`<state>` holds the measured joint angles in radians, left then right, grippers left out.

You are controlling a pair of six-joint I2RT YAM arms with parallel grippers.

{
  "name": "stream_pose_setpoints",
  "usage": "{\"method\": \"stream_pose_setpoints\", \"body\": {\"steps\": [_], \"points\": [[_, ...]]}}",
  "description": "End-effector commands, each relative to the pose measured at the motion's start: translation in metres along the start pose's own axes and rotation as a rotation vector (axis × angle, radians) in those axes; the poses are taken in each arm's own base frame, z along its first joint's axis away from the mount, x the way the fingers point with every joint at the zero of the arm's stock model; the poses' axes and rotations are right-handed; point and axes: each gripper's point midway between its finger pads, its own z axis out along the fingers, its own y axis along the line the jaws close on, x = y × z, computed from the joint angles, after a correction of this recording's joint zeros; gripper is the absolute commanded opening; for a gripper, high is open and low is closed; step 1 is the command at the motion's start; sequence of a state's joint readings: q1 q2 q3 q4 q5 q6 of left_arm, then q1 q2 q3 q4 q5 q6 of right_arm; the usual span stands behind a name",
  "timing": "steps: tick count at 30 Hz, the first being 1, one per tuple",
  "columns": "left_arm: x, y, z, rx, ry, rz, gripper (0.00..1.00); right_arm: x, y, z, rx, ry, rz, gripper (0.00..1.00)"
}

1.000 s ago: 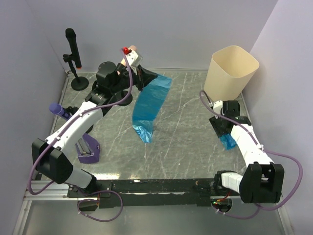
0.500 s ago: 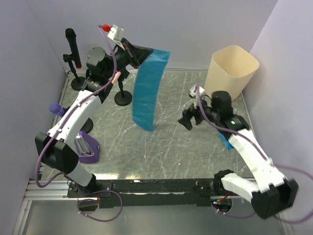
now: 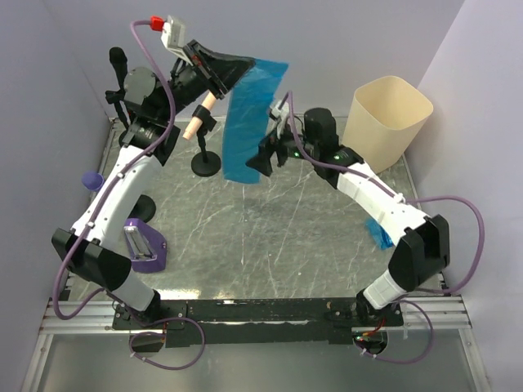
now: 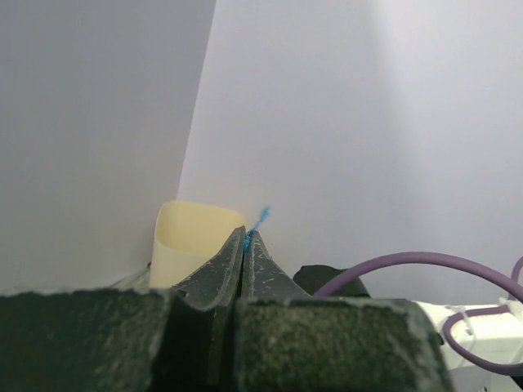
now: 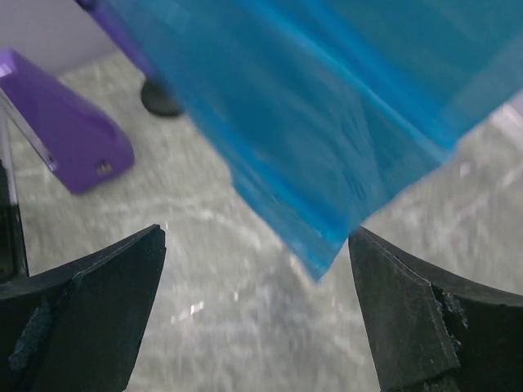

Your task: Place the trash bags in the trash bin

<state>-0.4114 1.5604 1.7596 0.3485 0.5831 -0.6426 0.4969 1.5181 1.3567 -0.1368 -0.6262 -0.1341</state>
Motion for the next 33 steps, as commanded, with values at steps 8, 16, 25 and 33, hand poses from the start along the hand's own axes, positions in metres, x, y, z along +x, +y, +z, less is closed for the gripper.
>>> {"method": "stream_pose_setpoints", "body": {"steps": [8, 16, 25, 33], "points": [[-0.086, -0.061, -0.009, 0.084, -0.143, 0.159, 0.01, -0.046, 0.011, 0.015, -0.087, -0.124, -0.033, 0.99], [-0.111, -0.072, -0.012, 0.118, -0.177, 0.237, 0.01, -0.053, 0.035, 0.01, -0.22, -0.143, -0.025, 0.92], [-0.078, 0.003, -0.002, -0.032, -0.147, 0.345, 0.01, -0.04, 0.067, -0.012, -0.366, -0.112, -0.001, 0.0], [0.057, 0.154, 0.024, -0.233, 0.091, 0.333, 0.62, -0.006, 0.076, -0.061, -0.388, -0.061, 0.275, 0.0]]}}
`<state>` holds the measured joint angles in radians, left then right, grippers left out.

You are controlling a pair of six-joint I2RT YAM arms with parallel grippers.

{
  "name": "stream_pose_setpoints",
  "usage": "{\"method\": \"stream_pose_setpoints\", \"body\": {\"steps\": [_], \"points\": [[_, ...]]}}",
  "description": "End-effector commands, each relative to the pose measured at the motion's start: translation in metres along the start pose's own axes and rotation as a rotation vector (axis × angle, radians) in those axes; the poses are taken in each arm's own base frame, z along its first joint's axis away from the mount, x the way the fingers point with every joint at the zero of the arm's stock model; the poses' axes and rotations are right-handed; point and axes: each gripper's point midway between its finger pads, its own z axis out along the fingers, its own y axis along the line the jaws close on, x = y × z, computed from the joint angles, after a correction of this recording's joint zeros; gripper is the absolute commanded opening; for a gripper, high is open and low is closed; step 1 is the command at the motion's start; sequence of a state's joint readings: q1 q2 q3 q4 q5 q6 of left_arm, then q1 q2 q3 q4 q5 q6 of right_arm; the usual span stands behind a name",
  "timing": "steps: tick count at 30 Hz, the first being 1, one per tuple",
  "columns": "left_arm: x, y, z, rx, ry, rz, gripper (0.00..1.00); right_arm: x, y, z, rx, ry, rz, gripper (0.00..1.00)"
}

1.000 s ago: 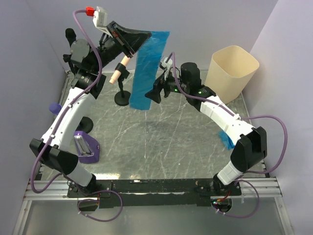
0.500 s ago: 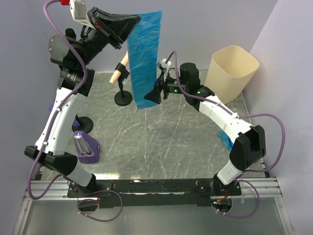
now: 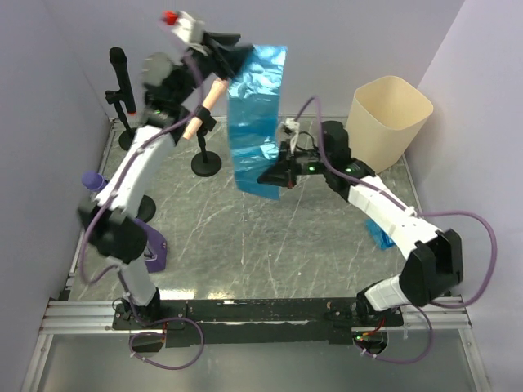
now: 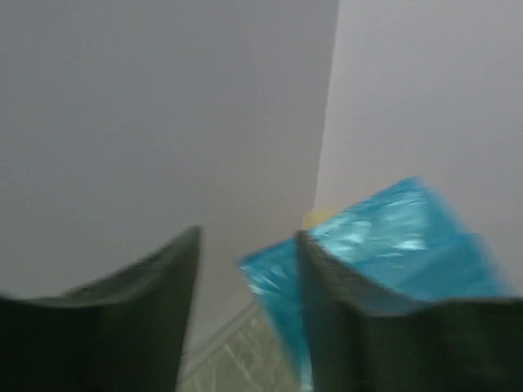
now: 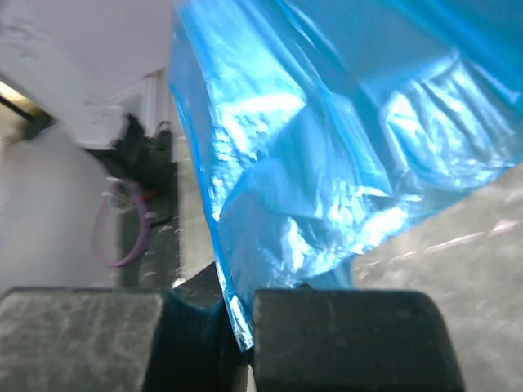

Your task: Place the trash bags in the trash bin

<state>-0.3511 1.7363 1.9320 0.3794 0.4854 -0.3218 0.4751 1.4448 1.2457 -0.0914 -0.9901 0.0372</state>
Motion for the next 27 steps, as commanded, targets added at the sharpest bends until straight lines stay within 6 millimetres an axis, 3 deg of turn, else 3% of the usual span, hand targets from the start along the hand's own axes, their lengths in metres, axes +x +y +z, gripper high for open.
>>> {"method": "stream_pose_setpoints", "body": {"steps": [1, 2, 6, 7, 9, 10, 14, 17, 20, 24, 25, 27], "points": [[0.107, 0.04, 0.001, -0.078, 0.193, -0.02, 0.68, -0.007, 0.023, -0.035, -0.076, -0.054, 0.171, 0.0], [0.11, 0.038, -0.004, -0.083, 0.2, -0.011, 0.73, -0.007, 0.024, -0.039, -0.099, -0.061, 0.216, 0.0], [0.087, 0.038, -0.037, -0.188, 0.244, 0.124, 0.79, 0.008, 0.029, -0.052, -0.163, -0.023, 0.467, 0.0], [0.068, 0.034, -0.052, -0.212, 0.24, 0.187, 0.81, 0.013, 0.023, -0.055, -0.128, -0.019, 0.505, 0.0], [0.072, 0.028, -0.085, -0.217, 0.291, 0.275, 0.83, 0.016, 0.01, -0.061, -0.056, -0.032, 0.566, 0.0], [0.057, 0.01, -0.102, -0.176, 0.285, 0.345, 0.84, 0.016, 0.004, -0.064, -0.043, -0.043, 0.595, 0.0], [0.099, -0.014, -0.172, -0.121, 0.446, 0.434, 0.86, 0.009, 0.001, -0.068, -0.063, -0.061, 0.615, 0.0], [0.115, -0.054, -0.203, 0.042, 0.473, 0.483, 0.85, 0.008, -0.002, -0.069, -0.071, -0.048, 0.684, 0.0], [0.139, -0.109, -0.22, 0.307, 0.443, 0.635, 0.84, 0.011, -0.005, -0.072, -0.145, -0.012, 0.796, 0.0], [0.194, -0.148, -0.238, 0.495, 0.394, 0.955, 0.84, 0.004, -0.037, -0.085, -0.161, -0.008, 1.055, 0.0], [0.199, -0.158, -0.237, 0.523, 0.351, 1.039, 0.86, 0.0, -0.046, -0.089, -0.151, -0.028, 1.12, 0.0], [0.19, -0.164, -0.224, 0.499, 0.244, 1.156, 0.86, -0.007, -0.053, -0.093, -0.141, -0.03, 1.167, 0.0]]}}
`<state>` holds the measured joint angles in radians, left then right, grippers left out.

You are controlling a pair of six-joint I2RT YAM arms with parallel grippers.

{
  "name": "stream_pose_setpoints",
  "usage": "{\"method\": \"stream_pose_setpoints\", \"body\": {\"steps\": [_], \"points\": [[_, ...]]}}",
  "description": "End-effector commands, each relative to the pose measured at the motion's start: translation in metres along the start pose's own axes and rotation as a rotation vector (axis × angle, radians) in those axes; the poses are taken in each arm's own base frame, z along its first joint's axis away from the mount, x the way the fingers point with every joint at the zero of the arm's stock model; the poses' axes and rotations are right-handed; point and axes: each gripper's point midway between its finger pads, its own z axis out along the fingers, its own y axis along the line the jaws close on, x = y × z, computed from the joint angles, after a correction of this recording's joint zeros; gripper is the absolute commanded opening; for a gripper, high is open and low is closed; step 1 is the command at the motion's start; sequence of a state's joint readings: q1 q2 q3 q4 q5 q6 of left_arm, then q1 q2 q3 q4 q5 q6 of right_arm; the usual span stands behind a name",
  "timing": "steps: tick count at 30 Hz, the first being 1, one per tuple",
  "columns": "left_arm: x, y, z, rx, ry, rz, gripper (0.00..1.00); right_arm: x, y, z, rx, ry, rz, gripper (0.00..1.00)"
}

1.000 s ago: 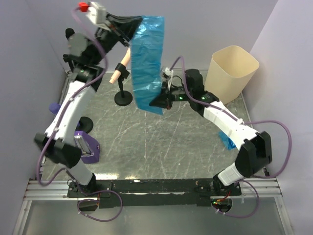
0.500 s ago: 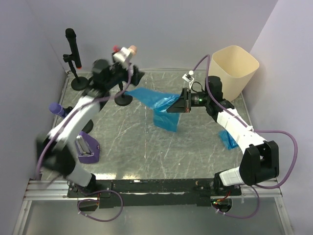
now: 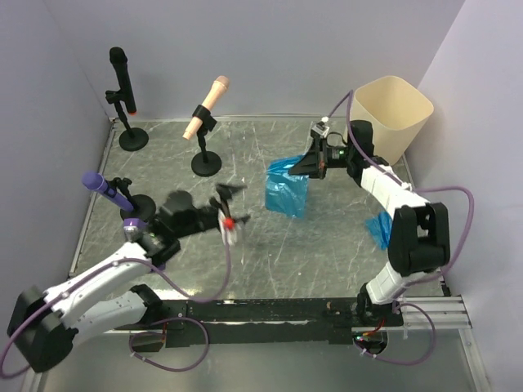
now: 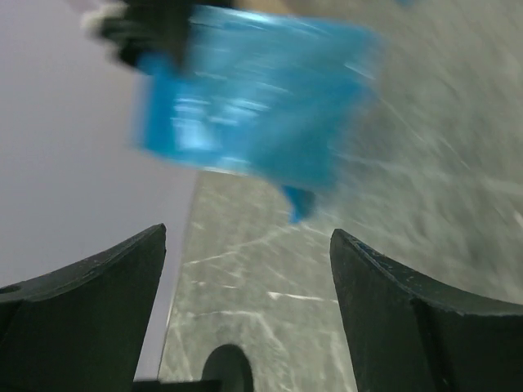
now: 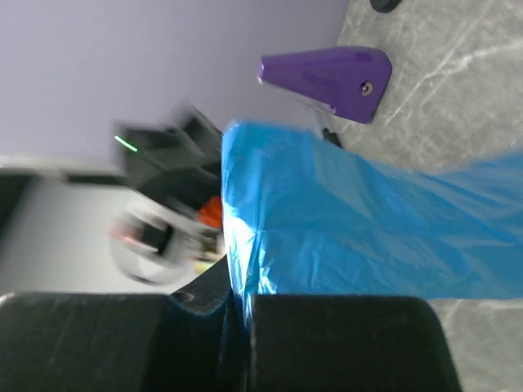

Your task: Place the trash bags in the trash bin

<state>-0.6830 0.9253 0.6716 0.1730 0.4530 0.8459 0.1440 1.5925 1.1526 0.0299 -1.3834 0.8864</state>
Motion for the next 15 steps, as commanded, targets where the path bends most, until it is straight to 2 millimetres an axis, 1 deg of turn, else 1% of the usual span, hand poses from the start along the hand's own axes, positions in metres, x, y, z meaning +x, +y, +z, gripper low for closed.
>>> {"method": "stream_pose_setpoints", "body": {"steps": [1, 3, 5, 7, 10, 13, 15], "points": [[-0.021, 0.01, 0.016, -0.091, -0.088, 0.452, 0.86, -0.023, 0.023, -0.017, -0.042, -0.001, 0.181, 0.0], [-0.029, 0.013, 0.024, -0.154, -0.119, 0.496, 0.87, -0.024, 0.024, -0.018, -0.033, -0.009, 0.224, 0.0], [-0.03, 0.01, 0.031, -0.177, -0.148, 0.529, 0.88, -0.021, 0.026, -0.019, -0.028, -0.01, 0.246, 0.0], [-0.028, 0.003, 0.039, -0.151, -0.166, 0.534, 0.88, -0.018, 0.027, -0.02, -0.023, -0.019, 0.247, 0.0], [-0.029, -0.002, 0.048, -0.125, -0.194, 0.539, 0.87, -0.009, 0.029, -0.02, -0.02, -0.015, 0.278, 0.0], [-0.032, -0.014, 0.053, -0.096, -0.256, 0.564, 0.87, -0.006, 0.027, -0.023, -0.02, -0.025, 0.295, 0.0], [-0.031, -0.019, 0.056, -0.081, -0.271, 0.559, 0.86, -0.006, 0.028, -0.023, -0.017, -0.031, 0.314, 0.0]]}}
